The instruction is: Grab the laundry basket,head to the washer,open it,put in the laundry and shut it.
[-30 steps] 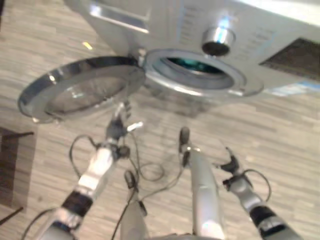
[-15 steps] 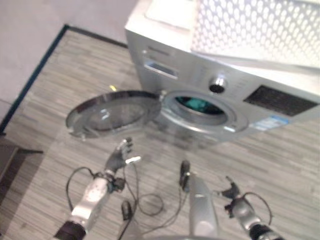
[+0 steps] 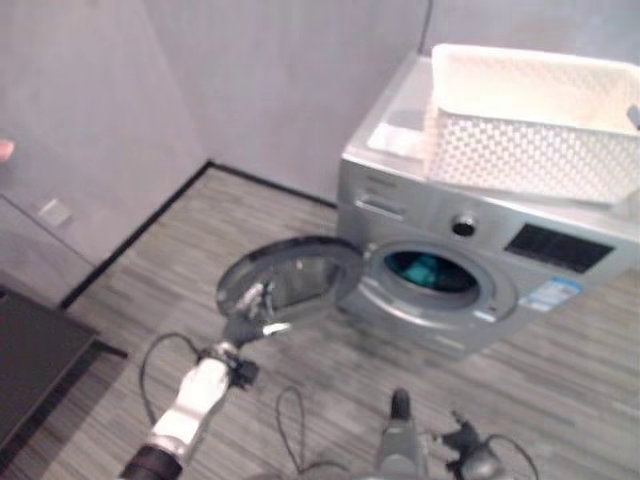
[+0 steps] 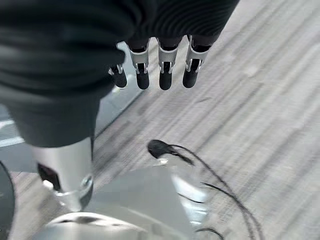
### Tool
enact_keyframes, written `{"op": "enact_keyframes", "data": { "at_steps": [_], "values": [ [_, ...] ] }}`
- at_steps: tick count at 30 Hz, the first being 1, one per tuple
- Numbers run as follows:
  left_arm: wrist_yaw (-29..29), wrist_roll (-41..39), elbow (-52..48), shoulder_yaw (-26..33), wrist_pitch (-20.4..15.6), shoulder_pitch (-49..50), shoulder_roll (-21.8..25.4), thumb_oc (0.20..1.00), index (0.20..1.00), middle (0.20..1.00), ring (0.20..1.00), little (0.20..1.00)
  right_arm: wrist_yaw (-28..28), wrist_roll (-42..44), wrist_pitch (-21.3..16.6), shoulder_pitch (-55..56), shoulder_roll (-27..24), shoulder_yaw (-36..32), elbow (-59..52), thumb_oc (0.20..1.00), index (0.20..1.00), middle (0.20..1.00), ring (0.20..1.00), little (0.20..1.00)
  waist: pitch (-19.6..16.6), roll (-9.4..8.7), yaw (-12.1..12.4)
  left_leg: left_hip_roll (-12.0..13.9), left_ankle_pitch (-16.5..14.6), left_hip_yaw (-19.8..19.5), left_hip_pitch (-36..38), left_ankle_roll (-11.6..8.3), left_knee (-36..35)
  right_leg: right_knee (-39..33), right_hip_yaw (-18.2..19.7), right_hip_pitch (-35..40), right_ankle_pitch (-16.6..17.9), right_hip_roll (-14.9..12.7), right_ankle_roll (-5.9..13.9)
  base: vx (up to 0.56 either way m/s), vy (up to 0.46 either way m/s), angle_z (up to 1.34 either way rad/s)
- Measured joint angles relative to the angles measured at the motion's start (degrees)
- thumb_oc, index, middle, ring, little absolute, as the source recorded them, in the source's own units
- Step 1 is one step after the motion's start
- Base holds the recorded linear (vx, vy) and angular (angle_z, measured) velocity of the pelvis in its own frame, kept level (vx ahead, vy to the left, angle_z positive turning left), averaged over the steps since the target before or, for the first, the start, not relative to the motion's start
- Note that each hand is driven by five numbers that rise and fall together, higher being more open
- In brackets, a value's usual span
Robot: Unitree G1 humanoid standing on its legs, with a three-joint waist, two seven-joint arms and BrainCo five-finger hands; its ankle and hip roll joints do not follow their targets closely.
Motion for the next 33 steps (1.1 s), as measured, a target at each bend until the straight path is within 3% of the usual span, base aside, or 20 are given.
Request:
{"op": "enact_keyframes", "data": {
  "at_steps": [1, 2, 3, 4, 5, 6, 10, 12, 17, 24, 33],
  "values": [
    [1.1, 1.2, 1.3, 0.5, 0.0, -0.1, 0.1, 1.000, 1.000, 1.000, 1.000, 1.000, 0.0, 0.1, 0.1, -1.4, -0.1, 0.4, 0.6, 1.000, 1.000, 1.000, 1.000, 1.000, 0.4, 0.90, 0.4, 0.4, 0.0, 0.0, 0.1, 0.87, 0.3, -1.6, 1.3, -0.2, 4.8, 1.1, -3.00, -0.07, 0.056, -0.53],
    [1.9, 2.2, 2.7, 1.2, 0.1, -0.3, -0.1, 1.000, 1.000, 1.000, 1.000, 1.000, -0.3, 0.4, 0.1, -2.1, 0.1, 0.5, 0.5, 1.000, 1.000, 1.000, 1.000, 1.000, 0.7, 2.22, 0.7, 1.8, 0.2, 1.5, 0.2, 1.14, 0.1, 2.6, 1.8, -1.2, 1.2, 2.4, -1.48, -0.03, -0.007, -0.44],
    [2.8, 3.8, 3.7, 2.6, 0.4, -0.2, -1.3, 1.000, 1.000, 1.000, 1.000, 1.000, -0.4, 0.6, 0.3, -1.7, -0.3, 0.4, 0.6, 1.000, 1.000, 1.000, 1.000, 1.000, -0.5, 3.12, 0.9, 3.4, 1.6, 1.7, 0.6, 1.32, -1.7, 12.3, 1.0, -2.2, -9.9, 5.0, 1.01, -0.01, -0.051, -0.15],
    [3.5, 4.9, 3.8, 3.5, 0.5, 0.0, -1.7, 1.000, 1.000, 1.000, 1.000, 1.000, 0.1, 0.7, 0.5, -0.9, -0.5, 0.8, 0.6, 1.000, 1.000, 1.000, 1.000, 1.000, -1.9, 4.13, 1.4, 4.0, 4.2, 1.3, 1.4, 1.33, -5.7, 16.7, -0.6, -1.4, -16.0, 7.2, 1.87, 0.01, -0.079, 0.01],
    [4.5, 6.0, 3.5, 4.5, 0.4, -0.1, -1.7, 1.000, 1.000, 1.000, 1.000, 1.000, 0.2, 0.9, 0.5, -0.4, -0.5, 0.9, 0.6, 1.000, 1.000, 1.000, 1.000, 1.000, -3.1, 3.93, 2.0, 4.0, 7.7, 0.9, 3.9, 0.46, -11.0, 17.1, -1.4, 0.2, -18.3, 9.0, 2.82, 0.02, -0.097, -0.09],
    [6.7, 7.9, 3.3, 7.6, 0.4, -0.2, -1.0, 1.000, 1.000, 1.000, 1.000, 1.000, 0.2, 0.9, 0.2, -1.2, -0.5, 1.0, 0.7, 1.000, 1.000, 1.000, 1.000, 1.000, -3.8, 2.83, 2.7, 3.5, 10.6, 1.2, 5.2, -0.46, -15.6, 11.3, -1.3, 4.5, -17.9, 10.4, 3.46, 0.04, -0.104, -0.26],
    [9.3, 13.3, 4.2, 8.4, 1.9, -0.4, 2.1, 1.000, 1.000, 1.000, 1.000, 1.000, 0.1, 0.9, -0.2, -2.3, 0.7, 2.4, 0.5, 1.000, 1.000, 1.000, 1.000, 1.000, -4.8, 0.90, 4.5, 2.1, 10.7, 4.1, 6.7, -0.43, -17.0, 1.7, 0.1, 8.2, -16.6, 10.0, 3.82, 0.06, -0.065, -0.35],
    [11.1, 18.8, 7.2, 8.1, 3.2, -1.8, 2.7, 1.000, 1.000, 1.000, 1.000, 1.000, 0.3, 0.6, -0.3, -0.7, 1.4, 3.7, 0.3, 1.000, 1.000, 1.000, 1.000, 1.000, -6.1, 0.05, 4.6, 1.3, 12.0, 4.3, 8.8, -0.78, -20.7, -2.4, 0.7, 10.5, -17.9, 10.4, 2.90, 0.06, -0.036, -0.19],
    [12.5, 24.2, 13.4, 4.9, 5.7, -9.5, 2.1, 1.000, 1.000, 1.000, 1.000, 1.000, 1.5, -0.5, 0.4, 2.2, 0.4, 5.2, 0.4, 1.000, 1.000, 1.000, 1.000, 1.000, -7.1, 2.79, 3.0, 2.8, 16.4, 4.1, 11.4, -1.77, -27.9, -6.9, -0.1, 12.4, -15.5, 12.7, 2.05, 0.06, -0.037, 0.00],
    [14.5, 30.3, 18.2, 0.1, 8.1, -17.8, 4.2, 1.000, 1.000, 1.000, 1.000, 1.000, 2.5, -2.7, 0.3, 3.3, -0.2, 5.5, 0.2, 1.000, 1.000, 1.000, 1.000, 1.000, -6.7, 3.57, -0.4, 3.0, 16.4, 5.2, 12.2, -1.85, -28.1, -7.8, 0.4, 12.9, -14.9, 13.0, 1.88, 0.04, -0.019, -0.07],
    [16.4, 36.8, 25.3, -5.7, 11.6, -25.4, 7.1, 1.000, 1.000, 1.000, 1.000, 1.000, 2.3, -4.8, 0.0, 4.1, -1.7, 7.3, 0.2, 1.000, 1.000, 1.000, 1.000, 1.000, -5.9, 5.02, -1.9, 3.0, 16.6, 6.0, 9.7, -1.95, -28.1, -7.8, 1.3, 9.5, -14.2, 13.4, 1.41, -0.02, 0.002, -0.05]
  ]
}}
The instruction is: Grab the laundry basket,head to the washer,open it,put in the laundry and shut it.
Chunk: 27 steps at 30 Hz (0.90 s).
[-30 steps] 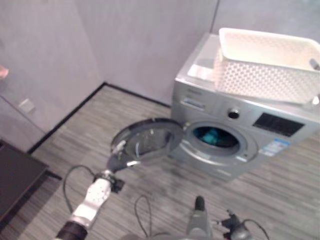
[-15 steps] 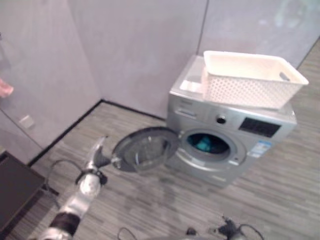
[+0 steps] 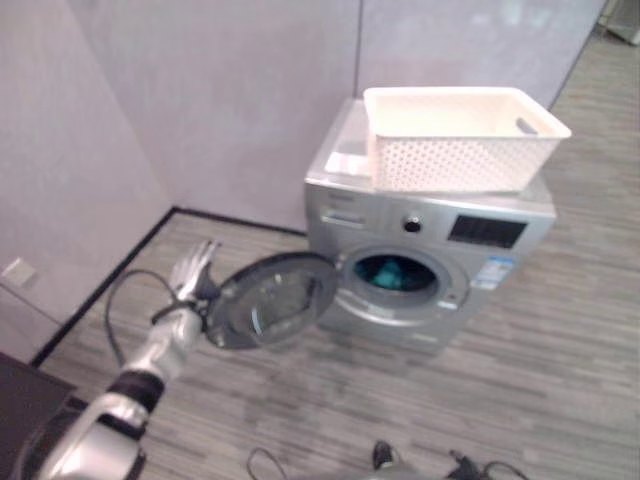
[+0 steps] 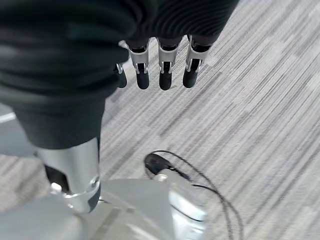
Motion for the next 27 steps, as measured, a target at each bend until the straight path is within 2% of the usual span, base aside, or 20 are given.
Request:
{"op": "enact_keyframes", "data": {
  "at_steps": [2, 5, 11, 15, 17, 22, 27],
  "values": [
    [0.3, 0.1, 5.1, -2.2, 1.1, -8.0, 0.3, 1.000, 1.000, 1.000, 1.000, 1.000, -0.1, 0.0, -0.3, -1.2, -0.6, 1.3, 0.1, 1.000, 1.000, 1.000, 1.000, 1.000, 0.7, 0.15, 0.0, -0.5, 1.0, 0.0, -4.0, 0.16, 0.2, 0.1, 0.6, -3.7, 1.2, -0.6, -0.24, -0.14, -0.004, -0.02],
    [0.7, -0.1, 6.8, -3.3, 1.2, -13.9, 0.3, 1.000, 1.000, 1.000, 1.000, 1.000, -0.1, -0.1, -0.5, -2.7, -1.2, 2.9, 0.0, 1.000, 1.000, 1.000, 1.000, 1.000, 2.5, 0.10, -0.4, -0.8, 1.7, 0.1, -6.3, 0.17, 0.2, 0.1, 0.7, -6.1, 2.0, -0.8, -0.59, -0.09, -0.017, 0.00],
    [2.2, -1.7, 14.5, -7.9, 2.0, -24.5, -0.9, 1.000, 1.000, 1.000, 1.000, 1.000, -0.7, 0.0, -1.0, -5.8, -2.2, 5.0, -0.3, 1.000, 1.000, 1.000, 1.000, 1.000, 6.3, -0.03, -1.6, -0.7, 2.8, 0.6, -11.2, -0.20, 0.2, 0.1, 1.0, -11.1, 2.9, -0.7, -1.10, -0.06, -0.034, -0.04],
    [2.3, -3.3, 17.5, -7.8, 2.9, -27.6, -0.8, 1.000, 1.000, 1.000, 1.000, 1.000, -0.9, 0.0, -1.1, -7.2, -2.4, 5.1, -2.6, 1.000, 1.000, 1.000, 1.000, 1.000, 8.4, -0.43, -3.0, -0.3, 3.0, 1.0, -12.3, -0.35, 0.3, 0.1, 1.1, -12.4, 3.2, -0.1, -1.44, -0.02, -0.041, -0.04],
    [2.6, -5.0, 23.0, -8.9, 3.1, -32.9, -1.9, 1.000, 1.000, 1.000, 1.000, 1.000, -1.0, 0.0, -1.6, -7.6, -3.0, 6.8, -6.0, 1.000, 1.000, 1.000, 1.000, 1.000, 9.5, -1.18, -3.2, -0.3, 3.1, 1.2, -13.7, -0.45, 0.3, 0.1, 1.5, -14.1, 3.3, 0.0, -1.59, 0.00, -0.055, -0.08],
    [2.7, -7.3, 24.3, -8.7, 3.9, -37.6, -1.6, 1.000, 1.000, 1.000, 1.000, 1.000, -1.0, 0.1, -2.2, -7.8, -4.0, 7.2, -11.3, 1.000, 1.000, 1.000, 1.000, 1.000, 10.9, -1.59, -3.7, 0.0, 3.2, 1.3, -15.2, -0.60, 0.3, 0.1, 1.8, -15.6, 3.4, 0.4, -1.73, 0.01, -0.052, -0.01],
    [1.2, -8.8, 27.8, -11.0, 4.0, -43.9, -0.4, 1.000, 1.000, 1.000, 1.000, 1.000, -0.2, 0.2, -2.7, -6.1, -6.4, 7.8, -19.7, 1.000, 1.000, 1.000, 1.000, 1.000, 13.1, -3.10, -4.2, 0.3, 3.2, 1.3, -15.5, -0.66, 0.3, 0.1, 1.7, -15.8, 3.4, 0.6, -1.75, 0.00, -0.052, 0.00]
  ]
}}
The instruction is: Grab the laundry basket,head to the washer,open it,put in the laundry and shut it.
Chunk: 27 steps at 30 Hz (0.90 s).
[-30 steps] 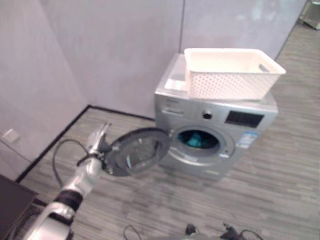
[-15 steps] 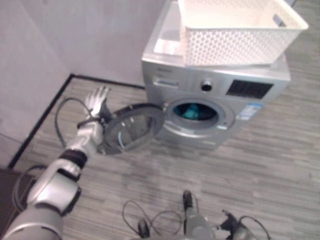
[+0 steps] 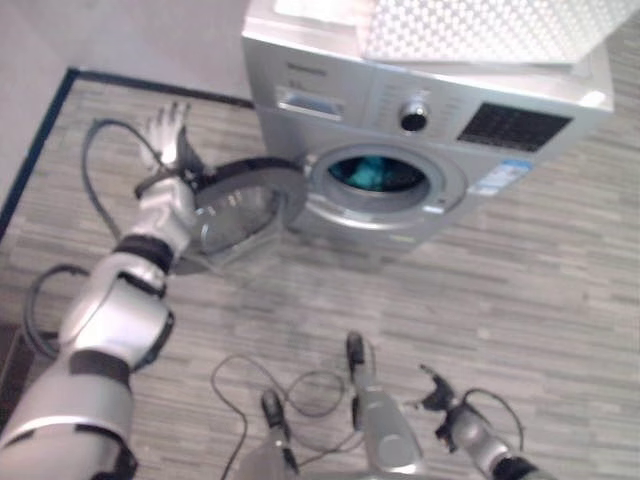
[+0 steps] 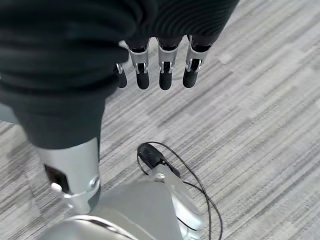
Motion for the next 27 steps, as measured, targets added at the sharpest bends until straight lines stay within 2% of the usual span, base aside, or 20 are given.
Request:
{"op": "enact_keyframes", "data": {
  "at_steps": [2, 4, 9, 13, 20, 21, 23, 25, 27],
  "values": [
    [-1.0, -0.7, 1.9, -0.5, 0.1, -1.7, 1.6, 1.000, 1.000, 1.000, 1.000, 1.000, 0.5, 0.0, -0.2, 1.6, -0.5, 0.0, -3.5, 1.000, 1.000, 1.000, 1.000, 1.000, 1.0, -1.19, -0.7, 0.1, 0.0, 0.0, -0.7, -0.03, 0.0, 0.0, 0.0, -0.7, 0.0, 0.1, 0.02, 0.03, -0.112, 0.00],
    [-2.4, -3.4, 5.3, 1.0, 0.0, -4.3, 1.6, 1.000, 1.000, 1.000, 1.000, 1.000, 1.5, 0.0, -0.1, 3.2, -1.5, 0.0, -7.2, 1.000, 1.000, 1.000, 1.000, 1.000, 1.0, -1.31, -0.8, 0.3, 0.3, -0.4, -2.6, -0.46, 0.0, 0.0, -0.3, -2.3, 0.0, 0.1, -0.05, 0.04, -0.075, 0.06],
    [-8.4, -9.6, 9.5, 3.7, 2.1, -6.2, 1.5, 1.000, 1.000, 1.000, 1.000, 1.000, 3.1, 0.0, 0.8, 2.6, -1.8, 0.2, -7.4, 1.000, 1.000, 1.000, 1.000, 1.000, 1.0, -1.30, -0.7, 1.3, 0.5, -0.5, -3.0, -0.73, 0.0, 0.0, -0.9, -2.5, 0.2, 0.9, -0.39, 0.03, -0.047, 0.02],
    [-11.1, -9.8, 9.2, -0.8, 2.7, -8.4, 1.7, 1.000, 1.000, 1.000, 1.000, 1.000, 4.5, 0.0, 1.3, 2.7, -2.6, 1.1, -11.7, 1.000, 1.000, 1.000, 1.000, 1.000, 0.9, -1.31, -0.4, 1.2, 0.5, -0.9, -2.5, -0.73, 0.0, 0.0, -1.1, -1.8, 0.3, 0.7, -0.51, 0.01, -0.014, 0.05],
    [-13.0, -8.2, 9.2, -1.6, 2.8, -8.2, 1.7, 1.000, 1.000, 1.000, 1.000, 1.000, 5.4, 0.0, 1.9, 3.4, -3.1, 1.0, -12.8, 1.000, 1.000, 1.000, 1.000, 1.000, 0.3, -1.25, 0.3, 1.0, 0.6, -0.9, -2.3, -0.88, 0.0, 0.0, -0.9, -1.7, 0.3, 0.7, -0.71, 0.00, -0.005, -0.01],
    [-14.0, -6.5, 8.1, -3.7, 2.6, -3.7, 2.5, 1.000, 1.000, 1.000, 1.000, 1.000, 6.6, 0.0, 1.7, 7.4, -6.8, 0.4, -22.1, 1.000, 1.000, 1.000, 1.000, 1.000, -1.4, -0.28, 0.1, 1.1, 0.6, -0.9, -3.0, -0.88, 0.0, 0.0, -0.7, -2.5, 0.3, 0.8, -0.78, 0.00, -0.026, -0.05],
    [-17.0, -5.9, 7.6, -1.7, 2.6, 0.4, 2.2, 1.000, 1.000, 1.000, 1.000, 1.000, 6.8, -0.1, 1.3, 7.9, -7.2, -0.1, -21.3, 1.000, 1.000, 1.000, 1.000, 1.000, -3.2, -0.11, -0.1, 1.4, 0.6, -0.8, -3.2, -0.89, 0.0, 0.0, -0.7, -2.8, 0.2, 1.1, -0.90, 0.00, -0.006, -0.02],
    [-22.3, -5.5, 6.1, -2.7, 2.9, 7.1, -0.1, 1.000, 1.000, 1.000, 1.000, 1.000, 7.6, -0.2, 2.4, 7.7, -7.1, -0.1, -16.5, 1.000, 1.000, 1.000, 1.000, 1.000, -4.3, -0.21, 0.0, 1.3, 0.6, -0.8, -3.2, -0.90, 0.0, 0.0, -0.5, -2.7, 0.2, 1.1, -0.94, 0.00, 0.000, 0.00],
    [-24.2, -6.4, 1.8, -2.7, 3.5, 10.1, -1.0, 1.000, 1.000, 1.000, 1.000, 1.000, 8.7, -0.3, 3.4, 9.0, -7.6, -1.1, -16.4, 1.000, 1.000, 1.000, 1.000, 1.000, -4.6, -0.35, 0.4, 1.1, 0.6, -0.7, -3.1, -0.89, 0.0, 0.0, -0.5, -2.6, 0.2, 0.9, -0.94, 0.00, 0.000, 0.00]
  ]
}}
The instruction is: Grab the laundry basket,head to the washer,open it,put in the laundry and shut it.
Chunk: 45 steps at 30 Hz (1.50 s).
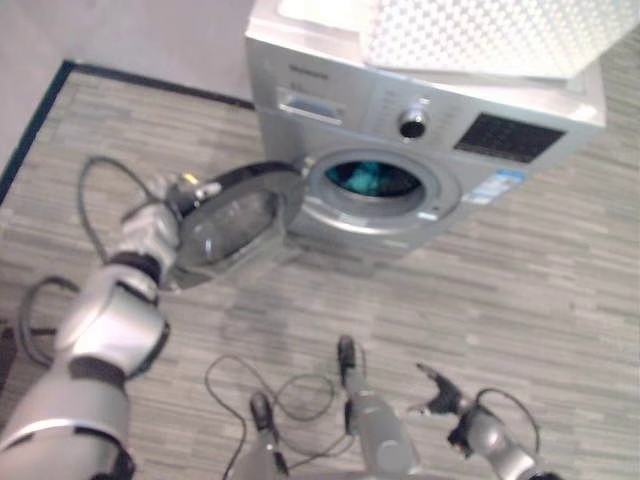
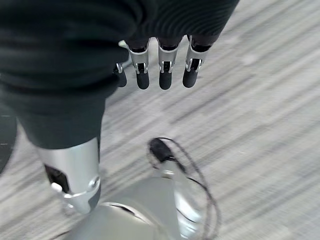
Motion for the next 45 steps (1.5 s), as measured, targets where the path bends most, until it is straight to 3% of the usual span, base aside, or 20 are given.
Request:
{"op": "enact_keyframes", "data": {
  "at_steps": [4, 7, 9, 11, 15, 17, 18, 19, 21, 23, 26, 28, 31, 33, 36, 39, 42, 44, 45],
  "values": [
    [-5.9, 0.3, -2.3, -3.3, -2.5, 1.2, -0.1, 1.000, 1.000, 1.000, 1.000, 1.000, 0.6, -1.0, 0.6, 0.9, -0.2, -0.4, -1.5, 1.000, 1.000, 1.000, 1.000, 1.000, -1.0, -0.62, -0.1, -0.2, 0.0, 0.5, 0.2, 0.01, 0.0, 0.0, 0.7, -0.1, 0.1, 0.0, 0.04, -0.02, 0.005, -0.05],
    [-6.5, 0.2, -2.4, -1.9, -4.6, 2.9, -1.6, 1.000, 1.000, 1.000, 1.000, 1.000, 0.9, -2.0, 0.5, 1.5, -0.3, -1.7, -4.4, 1.000, 1.000, 1.000, 1.000, 1.000, -1.6, -0.67, -0.2, -0.2, 0.0, 1.1, -0.2, 0.01, 0.0, 0.4, 1.4, -1.2, 0.2, 0.4, 0.06, -0.03, 0.015, -0.14],
    [-6.5, -0.5, -4.3, 2.1, -5.9, 5.5, -2.6, 1.000, 1.000, 1.000, 1.000, 1.000, 0.9, -2.1, 0.1, 2.0, -0.6, -4.1, -6.3, 1.000, 1.000, 1.000, 1.000, 1.000, -1.8, -0.64, -0.3, -0.1, -0.1, 2.3, 0.0, -0.03, -0.1, 0.5, 2.7, -1.6, 0.2, 0.6, 0.11, -0.01, 0.006, -0.22],
    [-6.9, -0.4, -5.3, 1.0, -6.4, 5.4, -3.6, 1.000, 1.000, 1.000, 1.000, 1.000, 0.9, -2.1, 0.3, 2.0, -1.2, -4.3, -6.3, 1.000, 1.000, 1.000, 1.000, 1.000, -2.0, -0.73, -0.5, 0.1, -0.1, 2.3, -0.1, -0.09, -0.1, 0.3, 2.7, -1.7, -0.1, 0.7, 0.53, 0.00, -0.003, -0.05],
    [-6.7, -0.5, -12.5, -3.1, -4.5, 5.8, -4.9, 1.000, 1.000, 1.000, 1.000, 1.000, 0.6, -2.2, 0.6, 1.7, -1.3, -4.7, -4.1, 1.000, 1.000, 1.000, 1.000, 1.000, -1.9, -0.80, -0.6, 0.2, -0.1, 2.2, -0.9, -0.20, 0.0, 0.1, 2.7, -2.3, -0.2, 0.7, 0.62, 0.00, -0.004, 0.02],
    [-6.5, -1.1, -20.1, -6.9, 0.5, 6.4, -4.2, 1.000, 1.000, 1.000, 1.000, 1.000, 0.3, -2.2, 1.1, 1.1, -1.0, -4.7, -1.8, 1.000, 1.000, 1.000, 1.000, 1.000, -1.9, -0.69, -0.1, 0.2, 0.0, 2.2, -1.0, -0.20, -0.1, 0.1, 2.6, -2.4, -0.1, 0.7, 0.52, 0.00, 0.000, 0.00],
    [-6.6, -2.4, -24.1, -7.7, 0.8, 7.8, -3.1, 1.000, 1.000, 1.000, 1.000, 1.000, 0.2, -2.2, 1.2, 0.9, -1.0, -4.7, -1.0, 1.000, 1.000, 1.000, 1.000, 1.000, -1.8, -0.60, 0.0, 0.2, 0.0, 2.2, -1.0, -0.21, -0.1, 0.0, 2.6, -2.4, 0.0, 0.7, 0.40, 0.03, -0.018, -0.02],
    [-7.8, -4.7, -26.6, -8.0, -2.0, 10.2, -2.5, 1.000, 1.000, 1.000, 1.000, 1.000, 0.2, -2.3, 1.2, 1.0, -1.0, -4.7, -1.2, 1.000, 1.000, 1.000, 1.000, 1.000, -1.7, -0.66, -0.1, 0.2, 0.0, 2.3, -1.0, -0.22, 0.0, 0.0, 2.4, -2.3, 0.3, 0.7, 0.18, 0.05, -0.019, 0.01],
    [-8.4, -11.0, -32.7, -9.7, -2.2, 13.3, -3.8, 1.000, 1.000, 1.000, 1.000, 1.000, 0.0, -2.5, 1.3, 1.1, -1.0, -4.6, -1.2, 1.000, 1.000, 1.000, 1.000, 1.000, -1.5, -0.69, -0.3, 0.3, -0.1, 2.1, -0.8, -0.22, 0.0, 0.0, 1.7, -1.9, 0.3, 0.6, 0.17, 0.04, -0.005, 0.08],
    [-10.0, -17.5, -40.0, -14.1, -3.0, 15.3, -7.0, 1.000, 1.000, 1.000, 1.000, 1.000, -0.2, -2.5, 1.3, 0.1, -0.3, -4.1, -0.7, 1.000, 1.000, 1.000, 1.000, 1.000, -0.6, -0.86, -0.3, 0.3, -0.1, 2.0, 0.2, -0.22, 0.0, 0.1, 1.0, -0.6, 0.3, 0.5, 0.17, 0.02, 0.005, 0.11],
    [-12.3, -23.9, -46.0, -17.6, -7.3, 17.8, -17.7, 1.000, 1.000, 1.000, 1.000, 1.000, -0.6, -2.6, 0.5, -2.1, 1.7, -4.0, -0.4, 1.000, 1.000, 1.000, 1.000, 1.000, -0.2, -1.30, -0.8, 0.2, -0.1, 2.0, 1.4, -0.10, 0.0, 0.3, 1.0, 0.3, 0.3, 0.4, 0.24, 0.02, -0.007, -0.03],
    [-11.6, -28.1, -50.2, -17.2, -9.3, 18.9, -24.2, 1.000, 1.000, 1.000, 1.000, 1.000, -1.5, -2.7, 0.3, -3.2, 2.4, -3.8, -0.6, 1.000, 1.000, 1.000, 1.000, 1.000, 0.0, -1.29, -1.7, 0.1, -0.3, 2.0, 1.4, 0.07, 0.0, 0.3, 1.0, 0.3, 0.1, 0.4, 0.43, -0.01, -0.015, -0.05],
    [-10.2, -31.3, -51.6, -16.6, -11.2, 18.7, -28.5, 1.000, 1.000, 1.000, 1.000, 1.000, -2.7, -2.6, 0.4, -3.5, 3.2, -3.9, -1.0, 1.000, 1.000, 1.000, 1.000, 1.000, 0.3, -1.14, -2.0, 0.4, -0.6, 1.9, 1.6, 0.05, 0.0, 0.2, 1.2, 0.4, -0.5, 0.6, 0.62, -0.01, -0.018, -0.03],
    [-9.2, -32.2, -57.4, -14.5, -12.7, 21.0, -24.7, 1.000, 1.000, 1.000, 1.000, 1.000, -3.5, -2.6, 0.1, -2.6, 3.1, -4.7, -4.4, 1.000, 1.000, 1.000, 1.000, 1.000, 1.4, -0.58, -2.3, 0.6, -0.6, 2.1, 2.4, 0.11, -0.1, 0.0, 1.5, 1.0, -0.6, 1.0, 0.65, -0.01, -0.001, -0.10],
    [-8.7, -32.7, -59.6, -9.5, -14.5, 26.6, -15.4, 1.000, 1.000, 1.000, 1.000, 1.000, -4.3, -2.6, -0.5, -1.8, 3.0, -4.8, -4.9, 1.000, 1.000, 1.000, 1.000, 1.000, 2.0, 0.66, -1.7, 1.3, -0.8, 2.1, 2.7, 0.31, -0.3, 0.0, 1.6, 1.2, -1.0, 1.7, 0.70, -0.01, 0.004, -0.04],
    [-6.9, -33.0, -52.6, -0.8, -14.3, 35.5, -9.3, 1.000, 1.000, 1.000, 1.000, 1.000, -4.5, -2.7, -0.5, -0.1, 2.9, -4.8, -3.6, 1.000, 1.000, 1.000, 1.000, 1.000, 2.7, 2.25, 0.4, 1.9, -0.5, 2.0, 2.6, -0.02, -0.1, 0.0, 1.3, 1.3, -0.9, 2.2, 0.16, 0.00, 0.000, 0.00],
    [-7.1, -33.1, -52.5, 4.4, -15.1, 43.5, -5.3, 1.000, 1.000, 1.000, 1.000, 1.000, -4.4, -3.6, -1.3, 0.0, 2.9, -5.0, -1.3, 1.000, 1.000, 1.000, 1.000, 1.000, 3.1, 3.02, 1.3, 2.2, -0.1, 1.8, 2.8, -0.69, -0.2, 0.0, 0.9, 1.7, -0.6, 2.4, -0.42, 0.00, 0.000, 0.04],
    [-8.7, -36.0, -51.9, 11.2, -16.0, 51.9, -1.2, 1.000, 1.000, 1.000, 1.000, 1.000, -3.9, -4.2, -1.9, 1.9, 2.9, -6.4, 1.2, 1.000, 1.000, 1.000, 1.000, 1.000, 3.4, 3.64, 2.5, 2.3, 0.1, 0.3, 3.5, -0.89, 0.0, 0.0, -0.4, 3.3, -0.6, 2.2, -0.85, 0.01, -0.004, 0.29],
    [-9.4, -37.9, -50.9, 14.7, -16.4, 54.7, -1.3, 1.000, 1.000, 1.000, 1.000, 1.000, -3.8, -4.2, -2.3, 2.1, 2.9, -6.8, 1.9, 1.000, 1.000, 1.000, 1.000, 1.000, 3.4, 3.59, 3.0, 2.3, 0.1, 0.3, 3.7, -0.89, 0.0, 0.0, -0.5, 3.6, -0.6, 2.1, -0.84, 0.02, -0.009, 0.22]
  ]
}}
